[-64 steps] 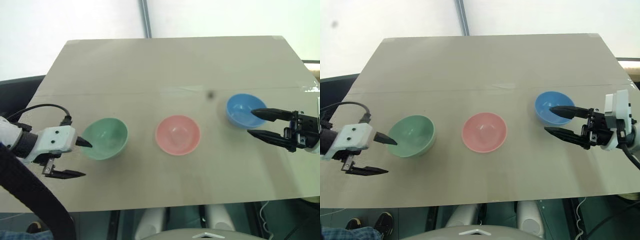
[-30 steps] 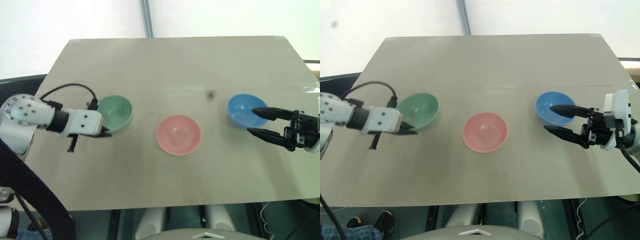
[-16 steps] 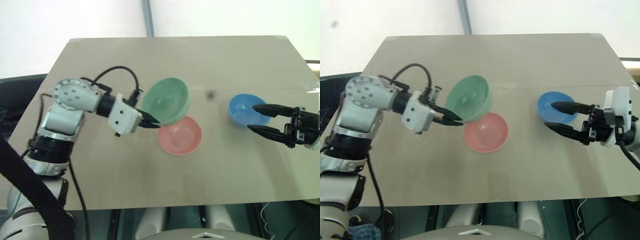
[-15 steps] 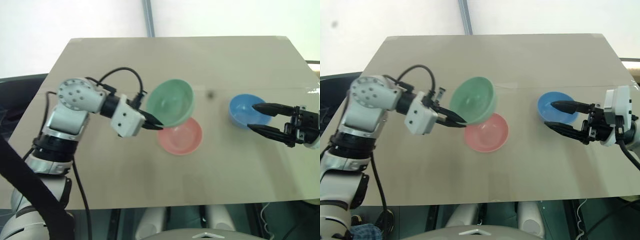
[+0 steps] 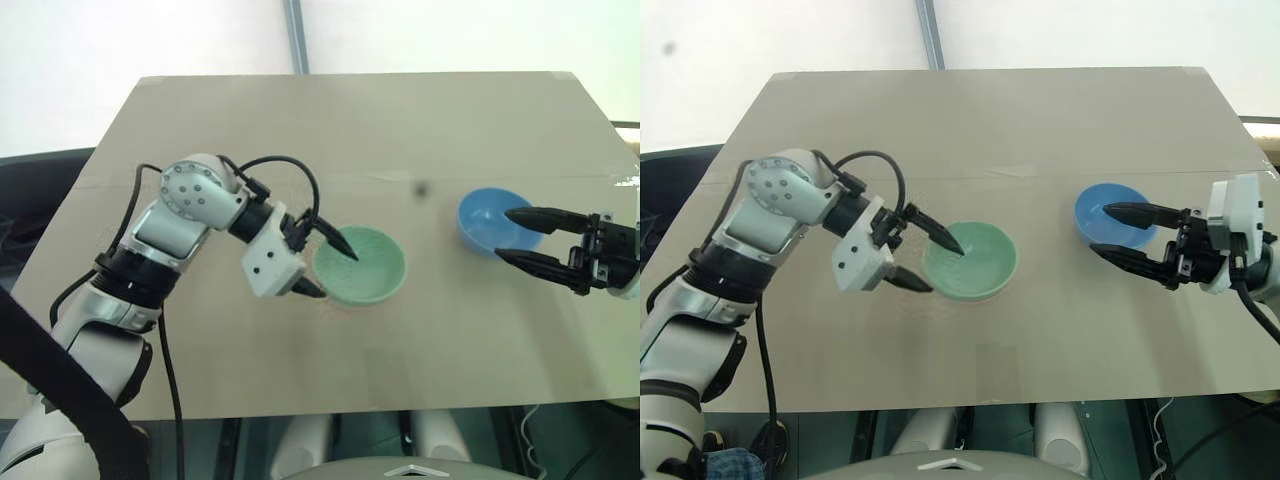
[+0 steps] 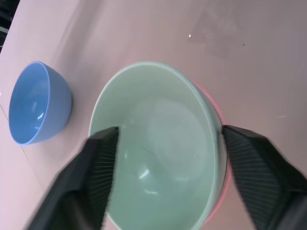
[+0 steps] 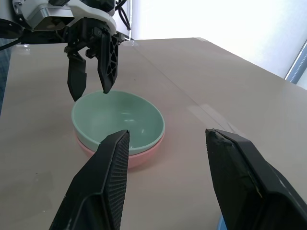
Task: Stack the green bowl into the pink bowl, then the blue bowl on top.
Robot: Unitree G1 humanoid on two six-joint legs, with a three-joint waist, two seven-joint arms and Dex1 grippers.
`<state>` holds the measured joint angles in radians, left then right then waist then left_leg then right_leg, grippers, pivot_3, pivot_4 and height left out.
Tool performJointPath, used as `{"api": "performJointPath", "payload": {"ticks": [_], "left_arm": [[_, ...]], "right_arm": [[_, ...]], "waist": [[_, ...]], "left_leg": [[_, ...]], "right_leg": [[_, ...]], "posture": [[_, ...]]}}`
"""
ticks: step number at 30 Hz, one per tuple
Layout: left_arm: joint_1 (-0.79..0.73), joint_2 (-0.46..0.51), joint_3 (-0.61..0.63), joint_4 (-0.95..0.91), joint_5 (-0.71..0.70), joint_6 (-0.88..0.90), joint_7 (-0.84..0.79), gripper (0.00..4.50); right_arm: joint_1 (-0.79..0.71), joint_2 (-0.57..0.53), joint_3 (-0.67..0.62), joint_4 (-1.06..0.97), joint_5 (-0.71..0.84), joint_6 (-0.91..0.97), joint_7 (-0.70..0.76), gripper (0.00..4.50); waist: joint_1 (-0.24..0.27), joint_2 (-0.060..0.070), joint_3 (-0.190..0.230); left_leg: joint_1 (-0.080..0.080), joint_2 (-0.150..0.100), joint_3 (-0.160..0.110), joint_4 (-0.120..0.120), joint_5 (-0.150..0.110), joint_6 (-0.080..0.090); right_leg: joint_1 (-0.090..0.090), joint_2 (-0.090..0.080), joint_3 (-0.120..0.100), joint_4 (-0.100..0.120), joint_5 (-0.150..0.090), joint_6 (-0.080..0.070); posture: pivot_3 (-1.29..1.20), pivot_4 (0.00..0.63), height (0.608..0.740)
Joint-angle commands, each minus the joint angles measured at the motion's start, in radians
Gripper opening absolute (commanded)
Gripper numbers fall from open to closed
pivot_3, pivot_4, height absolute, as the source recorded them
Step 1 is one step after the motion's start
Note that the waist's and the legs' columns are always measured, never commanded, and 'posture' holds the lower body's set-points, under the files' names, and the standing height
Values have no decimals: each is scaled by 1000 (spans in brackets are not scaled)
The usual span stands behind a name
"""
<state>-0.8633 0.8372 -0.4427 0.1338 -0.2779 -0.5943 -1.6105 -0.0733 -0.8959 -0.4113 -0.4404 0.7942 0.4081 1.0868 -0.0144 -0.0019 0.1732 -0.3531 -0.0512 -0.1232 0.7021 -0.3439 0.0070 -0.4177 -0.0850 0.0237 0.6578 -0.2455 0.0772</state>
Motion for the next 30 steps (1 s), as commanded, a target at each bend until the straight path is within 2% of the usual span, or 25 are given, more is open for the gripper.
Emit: {"api": "performJointPath", "payload": {"ticks": [1,5,9,14,18,22,26,30], "left_arm": [[-37,4,45,-2,-48,95,-4,3912],[-68,-10,138,-6,-157,392,46,3912],[-63,3,277,-55,-304,797,219,3912],[26,58,446,-134,-397,1089,383,3912],[149,120,619,-168,-480,1234,450,3912],[303,189,764,-218,-532,1293,426,3912],[442,231,877,-230,-550,1309,389,3912],[554,240,947,-284,-591,1331,337,3912]], "right_arm": [[-4,1,-40,-32,11,-19,-2,2792],[-8,-2,-36,-26,9,-22,1,2792],[-19,-5,-20,-12,-9,-20,-8,2792],[-36,-21,8,-11,-36,6,-33,2792],[-63,-35,49,29,-84,19,-46,2792],[-106,-66,132,92,-182,27,-57,2792],[-234,-123,304,206,-351,72,-77,2792],[-362,-126,443,301,-467,116,-72,2792]], "waist": [[0,0,0],[-1,0,0],[-4,0,0],[-23,0,0],[-29,0,0],[-26,0,0],[-22,0,1],[-18,0,1]], "left_leg": [[0,0,0,0,0,0],[0,0,0,1,0,0],[-1,0,-1,1,0,0],[0,0,-3,1,0,0],[0,1,-2,1,0,0],[0,2,-1,0,0,0],[0,1,-1,0,0,0],[-1,2,-1,0,0,-1]], "right_leg": [[0,0,0,0,0,0],[0,0,-1,1,0,0],[0,0,-2,1,0,0],[0,0,-1,1,0,0],[-1,0,0,2,0,0],[-2,0,2,2,0,0],[-3,-2,2,2,0,0],[-3,-1,1,1,0,0]], "posture": [[0,150,740],[0,150,740],[0,150,740],[0,150,740],[0,150,740],[0,150,740],[0,150,740],[0,150,740]]}}
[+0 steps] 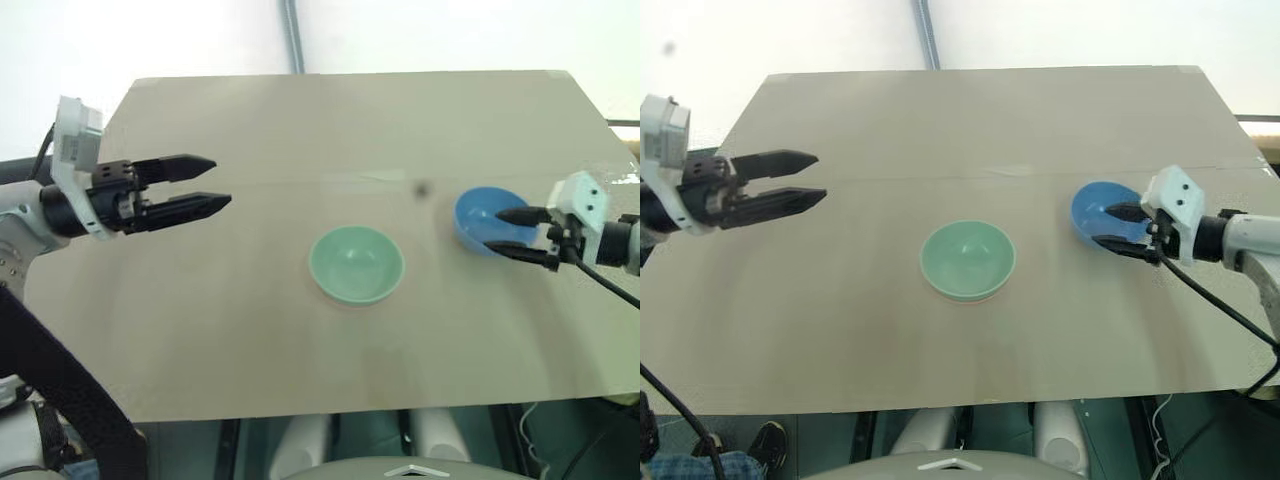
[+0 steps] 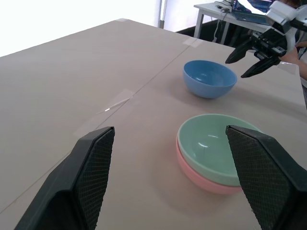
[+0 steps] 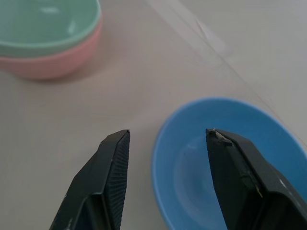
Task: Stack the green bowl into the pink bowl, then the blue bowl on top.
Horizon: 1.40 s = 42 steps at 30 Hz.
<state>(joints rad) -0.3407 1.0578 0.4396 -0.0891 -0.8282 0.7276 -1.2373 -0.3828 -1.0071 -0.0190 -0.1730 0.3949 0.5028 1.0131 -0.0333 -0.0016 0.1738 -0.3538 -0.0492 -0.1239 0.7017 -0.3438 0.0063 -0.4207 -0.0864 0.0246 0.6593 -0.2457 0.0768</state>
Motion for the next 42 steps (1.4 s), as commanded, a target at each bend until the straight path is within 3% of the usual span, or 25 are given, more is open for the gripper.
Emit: {"api": "performJointPath", "payload": {"ticks": [1,3,8,13,16,18,34,37,42], "left_arm": [[43,20,72,-68,-45,11,-40,3912],[70,22,87,-82,-60,15,-58,3912],[110,29,87,-105,-60,-1,-99,3912],[108,28,64,-99,-33,-34,-117,3912],[98,29,53,-90,-30,-42,-124,4017],[92,30,46,-82,-27,-47,-129,4017],[45,26,-16,-27,12,-95,-173,4017],[35,25,-28,-17,21,-102,-181,4017],[14,26,-46,-4,30,-108,-191,4017]], "right_arm": [[-68,-14,67,45,-84,27,6,2792],[-101,-20,118,70,-130,50,19,2792],[-188,-12,263,165,-294,99,13,2792],[-230,19,307,187,-352,138,16,2792],[-236,26,305,179,-367,136,23,2024],[-237,26,298,172,-377,135,20,1127],[-262,-12,86,-55,-129,304,134,1127],[-242,-45,72,-108,-80,314,181,2023],[-218,-58,103,-124,-102,323,129,4308]], "waist": [[3,0,0],[4,0,0],[-3,0,0],[-7,0,0],[-8,0,0],[-7,0,0],[-8,0,0],[-8,0,0],[-8,0,0]], "left_leg": [[-1,0,0,0,0,0],[-10,0,0,1,0,0],[-13,-1,1,0,0,0],[-16,0,2,0,0,0],[-16,0,3,0,0,0],[-16,0,3,0,0,0],[-26,-1,2,2,0,0],[-26,-1,2,2,0,0],[-26,-1,2,2,0,0]], "right_leg": [[-2,0,0,0,0,0],[-10,-1,0,1,0,0],[-14,-1,1,0,0,0],[-17,-1,2,2,0,0],[-17,-1,2,2,0,0],[-17,-1,2,2,0,0],[-27,-1,2,3,0,0],[-27,-1,2,3,0,0],[-27,-1,2,3,0,0]], "posture": [[0,150,740],[0,150,740],[0,150,740],[0,150,740],[0,150,740],[0,150,740],[0,150,740],[0,150,740],[0,150,740]]}}
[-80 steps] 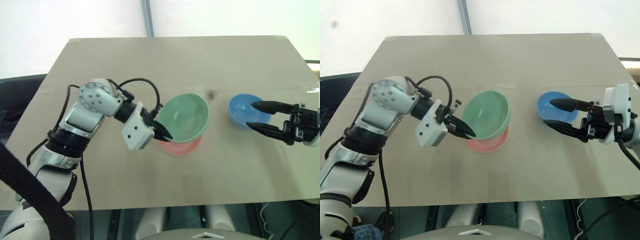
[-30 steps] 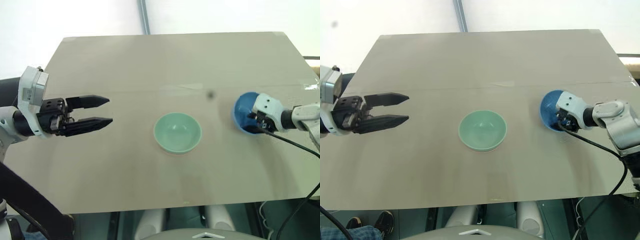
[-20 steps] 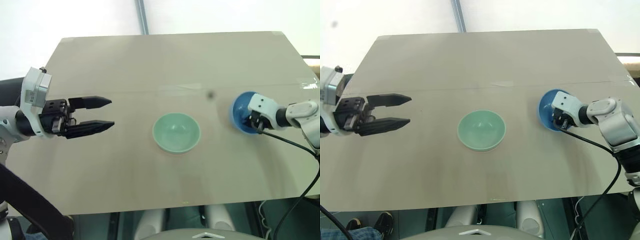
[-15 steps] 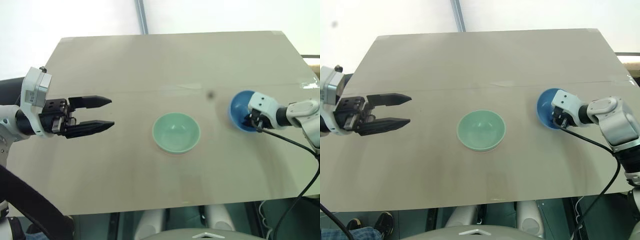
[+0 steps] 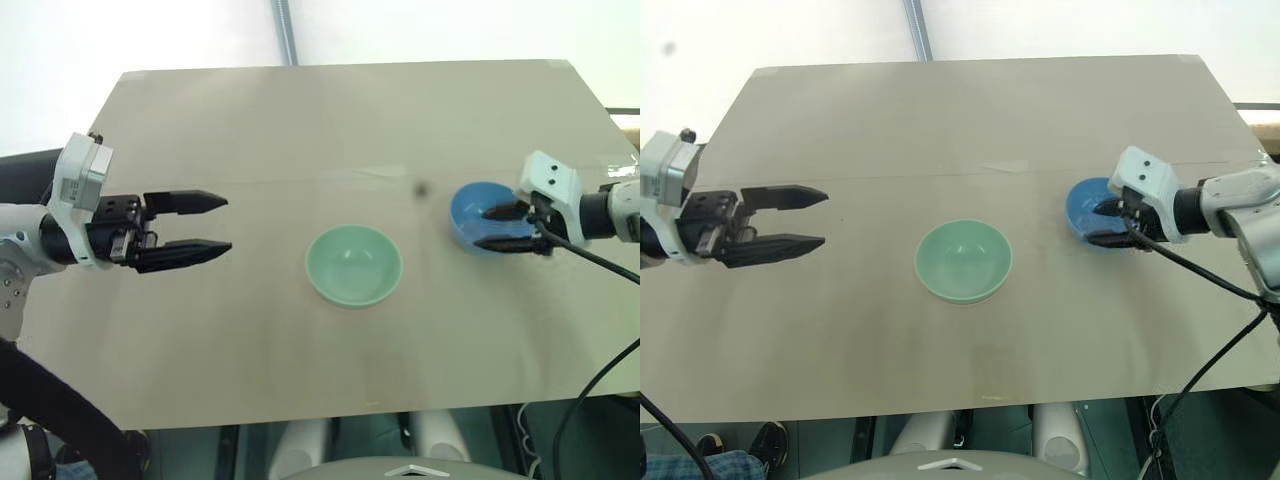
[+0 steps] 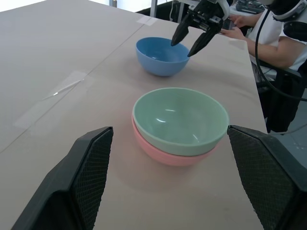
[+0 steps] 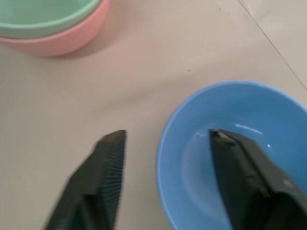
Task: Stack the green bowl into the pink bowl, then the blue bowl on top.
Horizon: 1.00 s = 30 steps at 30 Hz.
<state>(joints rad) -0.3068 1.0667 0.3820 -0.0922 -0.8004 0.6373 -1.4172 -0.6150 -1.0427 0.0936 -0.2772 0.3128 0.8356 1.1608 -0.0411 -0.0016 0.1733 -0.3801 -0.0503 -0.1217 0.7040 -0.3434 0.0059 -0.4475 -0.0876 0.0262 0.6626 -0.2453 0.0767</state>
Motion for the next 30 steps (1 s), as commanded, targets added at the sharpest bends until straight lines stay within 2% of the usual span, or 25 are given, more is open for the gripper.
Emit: {"api": "performJointPath", "payload": {"ticks": [1,11,13,15,17,19,22,30], "left_arm": [[-21,17,10,-1,3,-19,-12,4017],[-26,20,3,-2,13,-17,-17,4017],[-22,21,3,-5,14,-15,-18,4017],[-19,22,4,-7,15,-14,-17,4017],[-17,22,6,-8,15,-13,-15,4017],[-16,22,7,-9,16,-13,-14,4017],[-10,22,11,-16,15,-10,-11,4017],[-2,23,13,-19,21,-12,-8,4017]], "right_arm": [[29,-34,2,-23,-27,-24,-12,4308],[114,-63,173,93,-286,-215,-99,4308],[108,-49,180,107,-309,-236,-107,3927],[97,-34,177,108,-312,-243,-103,3173],[91,-25,174,105,-317,-251,-95,2251],[90,-21,171,100,-321,-257,-88,1071],[83,-19,168,84,-321,-269,-75,15],[65,-17,135,-48,-255,-271,13,15]], "waist": [[0,0,0],[-1,0,0],[-2,0,0],[-3,0,0],[-3,0,0],[-2,0,0],[-2,-1,-1],[-3,-1,-1]], "left_leg": [[0,0,0,0,0,0],[0,-1,1,0,0,0],[0,-1,1,0,0,0],[0,-1,1,0,0,0],[0,-1,1,0,0,0],[0,-1,1,1,0,0],[1,0,1,1,0,0],[0,0,0,1,0,0]], "right_leg": [[0,0,0,0,0,0],[0,0,0,1,0,0],[0,0,0,1,0,0],[0,0,1,1,0,0],[0,0,1,1,0,0],[0,0,0,1,0,0],[0,0,1,1,0,0],[0,0,0,1,0,0]], "posture": [[0,150,740],[0,150,740],[0,150,740],[0,150,740],[0,150,740],[0,150,740],[0,150,740],[0,150,740]]}}
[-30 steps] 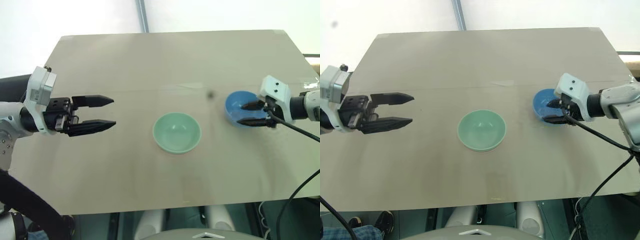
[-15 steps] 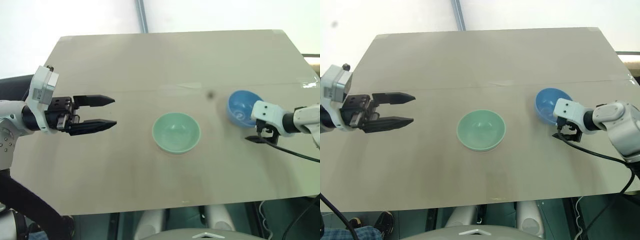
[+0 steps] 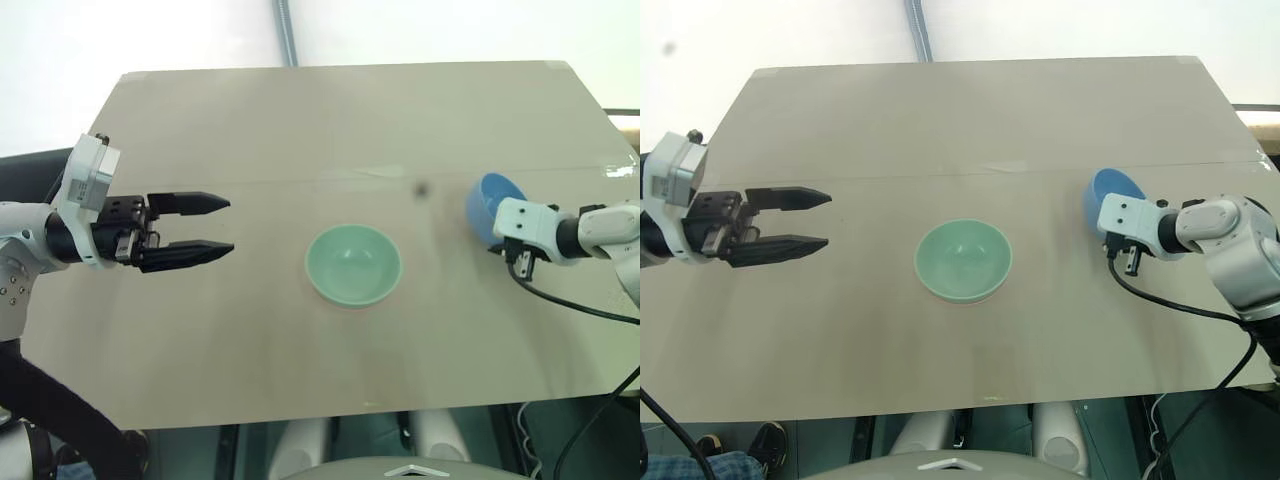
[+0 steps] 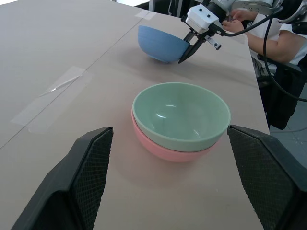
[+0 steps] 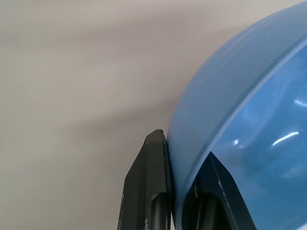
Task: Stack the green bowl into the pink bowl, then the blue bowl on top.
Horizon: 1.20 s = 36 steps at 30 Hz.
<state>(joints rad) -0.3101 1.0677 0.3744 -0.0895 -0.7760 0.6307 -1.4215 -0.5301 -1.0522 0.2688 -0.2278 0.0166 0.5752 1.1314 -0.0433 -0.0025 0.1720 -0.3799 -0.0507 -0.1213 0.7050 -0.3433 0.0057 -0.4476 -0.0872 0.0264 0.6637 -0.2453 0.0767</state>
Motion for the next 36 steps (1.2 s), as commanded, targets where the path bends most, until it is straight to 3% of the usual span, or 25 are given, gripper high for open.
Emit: {"api": "performJointPath", "payload": {"ticks": [1,6,16,26,36], "left_arm": [[0,22,21,-21,-4,-6,-4,4017],[-12,24,9,-14,1,-9,-8,4017],[-60,28,-32,22,23,-18,-27,4017],[-109,29,-64,54,42,-19,-44,4017],[-153,41,-101,74,53,-3,-64,4017]], "right_arm": [[-30,-11,-44,-131,53,-8,57,15],[-114,-5,-32,-278,95,16,103,15],[-247,27,129,-377,-65,-142,159,15],[-356,182,234,-435,-135,-183,197,15],[-370,273,269,-448,-149,-168,211,15]], "waist": [[-2,0,0],[0,0,0],[-1,0,0],[-3,0,0],[-3,0,0]], "left_leg": [[0,0,0,0,0,0],[0,0,0,0,0,0],[-1,-1,-1,0,0,0],[-1,-1,-1,0,0,0],[-1,-1,-2,1,0,0]], "right_leg": [[0,0,0,0,0,0],[0,0,0,0,0,0],[0,0,-1,0,0,0],[0,0,-1,0,0,0],[0,0,-2,1,0,0]], "posture": [[0,150,740],[0,150,740],[0,150,740],[0,150,740],[0,150,740]]}}
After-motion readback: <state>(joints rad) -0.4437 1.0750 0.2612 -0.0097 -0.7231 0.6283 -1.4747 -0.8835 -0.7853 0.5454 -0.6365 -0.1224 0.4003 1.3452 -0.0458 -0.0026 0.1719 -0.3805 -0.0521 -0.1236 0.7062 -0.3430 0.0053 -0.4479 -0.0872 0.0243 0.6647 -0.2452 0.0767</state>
